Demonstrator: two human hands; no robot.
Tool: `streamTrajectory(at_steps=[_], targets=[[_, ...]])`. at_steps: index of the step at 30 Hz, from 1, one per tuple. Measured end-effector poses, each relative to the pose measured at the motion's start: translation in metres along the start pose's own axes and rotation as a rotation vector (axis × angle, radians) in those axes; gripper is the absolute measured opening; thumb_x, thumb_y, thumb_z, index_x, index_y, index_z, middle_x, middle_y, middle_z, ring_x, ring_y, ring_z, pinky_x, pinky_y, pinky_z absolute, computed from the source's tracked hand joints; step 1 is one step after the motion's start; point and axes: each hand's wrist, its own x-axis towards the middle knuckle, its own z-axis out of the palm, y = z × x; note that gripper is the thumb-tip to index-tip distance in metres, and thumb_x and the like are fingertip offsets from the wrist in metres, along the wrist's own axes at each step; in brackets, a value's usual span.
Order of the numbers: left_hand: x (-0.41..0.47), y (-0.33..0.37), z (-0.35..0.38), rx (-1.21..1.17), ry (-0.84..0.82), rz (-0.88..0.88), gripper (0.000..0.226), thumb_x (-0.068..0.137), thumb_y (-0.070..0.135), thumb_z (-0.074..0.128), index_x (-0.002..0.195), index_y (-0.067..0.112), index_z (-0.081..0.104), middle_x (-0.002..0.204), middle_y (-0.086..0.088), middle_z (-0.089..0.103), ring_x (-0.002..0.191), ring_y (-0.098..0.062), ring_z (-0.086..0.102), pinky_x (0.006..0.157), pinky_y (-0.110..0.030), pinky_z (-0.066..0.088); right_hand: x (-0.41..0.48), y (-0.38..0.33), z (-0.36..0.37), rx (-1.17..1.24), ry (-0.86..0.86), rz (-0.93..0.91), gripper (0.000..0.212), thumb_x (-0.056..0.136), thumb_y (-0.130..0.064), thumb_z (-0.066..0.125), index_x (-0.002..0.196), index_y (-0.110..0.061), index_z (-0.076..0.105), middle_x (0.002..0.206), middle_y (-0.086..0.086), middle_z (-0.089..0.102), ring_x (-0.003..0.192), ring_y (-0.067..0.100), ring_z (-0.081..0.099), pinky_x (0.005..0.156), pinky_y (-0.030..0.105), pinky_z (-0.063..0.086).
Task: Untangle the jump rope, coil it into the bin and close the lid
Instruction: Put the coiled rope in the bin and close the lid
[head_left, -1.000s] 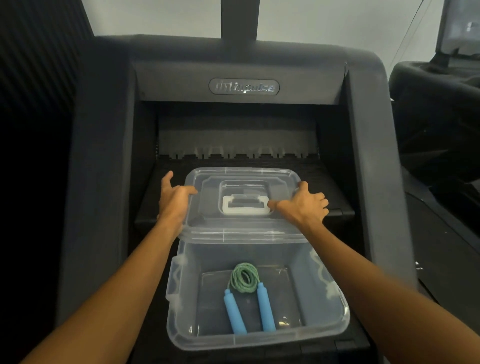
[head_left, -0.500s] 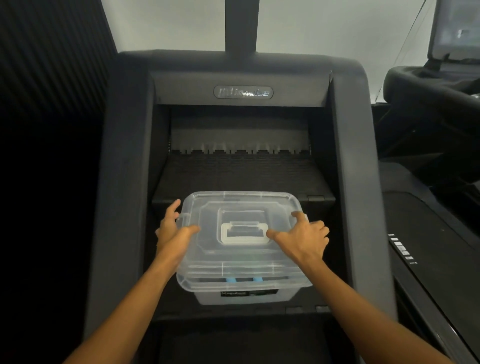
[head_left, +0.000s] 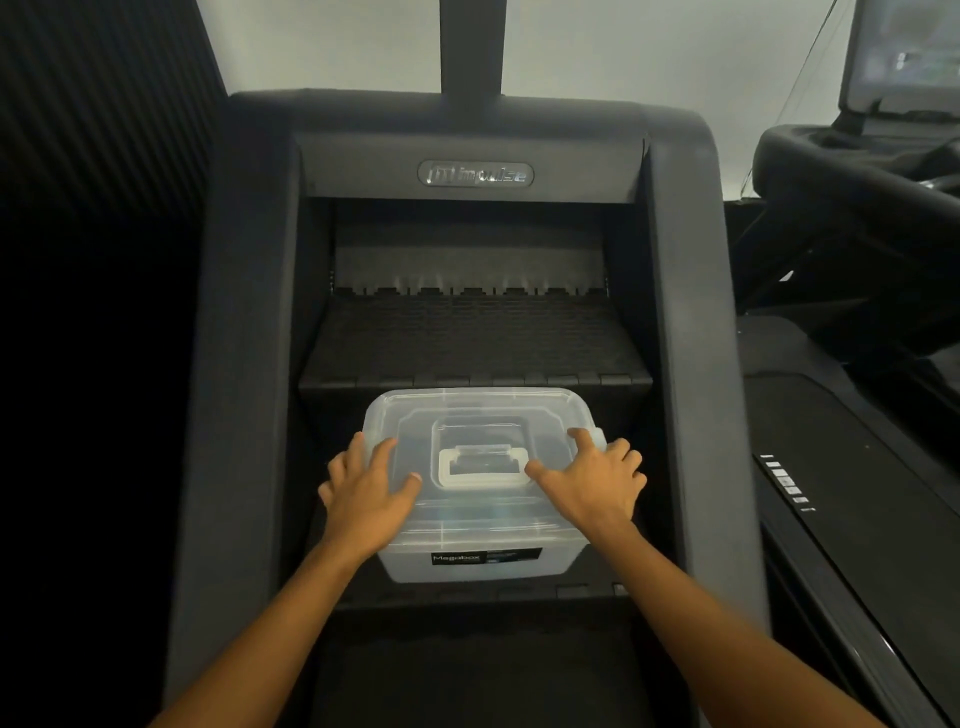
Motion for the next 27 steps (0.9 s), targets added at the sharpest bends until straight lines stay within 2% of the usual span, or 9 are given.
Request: streamTrajectory(at_steps=[5,7,10,12,15,19,21,23,27], targets=[[0.001,0.001,0.006,0.196,0.028,0.051,0.061,0.102,0.053,0.033,0.155,0.027,0.020,0.168,-0.013,0.007,0.149,-0.034,0.015,0.121,-0.053,0.023,0.002,0.003,0.010,-0.060,0.044,-0.066,0.065,0.085,-0.073,0.043,0.132,-0.028,0.046,0.132,0.016,0.043,0.123,0.035,0.042,0.106,0.053,0.040],[0.002,0.002,0.007,0.265,0.001,0.069,0.063,0.103,0.052,0.028,0.158,0.026,0.013,0.169,-0.016,0.000,0.154,-0.037,0.007,0.125,-0.056,0.012,0.006,0.005,0.011,-0.015,0.023,-0.063,0.049,0.095,-0.062,0.037,0.127,-0.026,0.045,0.132,0.018,0.040,0.121,0.038,0.044,0.107,0.056,0.037],[0.006,0.002,0.001,0.331,-0.054,0.162,0.063,0.105,0.050,0.022,0.160,0.036,-0.005,0.168,-0.007,-0.024,0.154,-0.029,-0.025,0.123,-0.056,-0.012,0.016,0.008,0.008,0.075,-0.014,-0.082,0.028,0.104,-0.041,0.033,0.126,-0.024,0.041,0.131,0.020,0.034,0.110,0.041,0.049,0.102,0.057,0.042],[0.011,0.002,-0.002,0.349,-0.085,0.233,0.061,0.106,0.047,0.023,0.160,0.039,-0.003,0.169,-0.002,-0.019,0.153,-0.025,-0.026,0.123,-0.057,-0.014,0.020,0.011,0.007,0.152,-0.024,-0.093,0.023,0.105,-0.035,0.035,0.126,-0.027,0.039,0.132,0.019,0.031,0.102,0.039,0.053,0.094,0.056,0.050],[0.016,0.002,-0.003,0.308,-0.100,0.248,0.060,0.105,0.044,0.029,0.161,0.035,0.009,0.172,-0.005,-0.003,0.157,-0.024,-0.016,0.124,-0.056,-0.011,0.024,0.014,0.004,0.336,-0.039,-0.025,0.037,0.103,-0.034,0.044,0.137,-0.031,0.032,0.134,0.017,0.033,0.094,0.036,0.060,0.077,0.043,0.055],[0.017,0.002,0.002,0.333,-0.079,0.303,0.071,0.102,0.060,0.032,0.161,0.027,0.012,0.172,-0.001,-0.005,0.157,-0.023,-0.014,0.125,-0.054,-0.010,0.030,0.021,-0.003,0.689,-0.152,0.249,0.077,0.094,-0.040,0.062,0.154,-0.026,0.016,0.132,0.013,0.048,0.106,0.035,0.059,0.081,0.046,0.053],[0.017,0.003,0.003,0.327,-0.092,0.314,0.076,0.100,0.066,0.030,0.162,0.025,0.012,0.172,0.003,-0.006,0.157,-0.021,-0.012,0.125,-0.054,-0.009,0.031,0.028,-0.003,0.832,-0.243,0.362,0.075,0.092,-0.041,0.066,0.151,-0.014,0.027,0.124,0.009,0.055,0.101,0.031,0.062,0.079,0.047,0.056],[0.017,0.003,0.003,0.314,-0.104,0.307,0.078,0.100,0.066,0.030,0.162,0.025,0.010,0.171,0.004,-0.006,0.158,-0.020,-0.009,0.126,-0.053,-0.008,0.032,0.036,0.001,0.899,-0.284,0.396,0.061,0.092,-0.041,0.067,0.138,-0.008,0.046,0.118,0.011,0.063,0.096,0.030,0.066,0.077,0.045,0.059],[0.017,0.003,0.004,0.309,-0.113,0.297,0.078,0.100,0.065,0.029,0.163,0.025,0.007,0.171,0.005,-0.009,0.157,-0.018,-0.011,0.126,-0.051,-0.008,0.033,0.035,0.006,0.771,-0.160,0.385,0.058,0.089,-0.047,0.068,0.128,-0.007,0.053,0.124,0.012,0.057,0.097,0.029,0.064,0.076,0.042,0.055]])
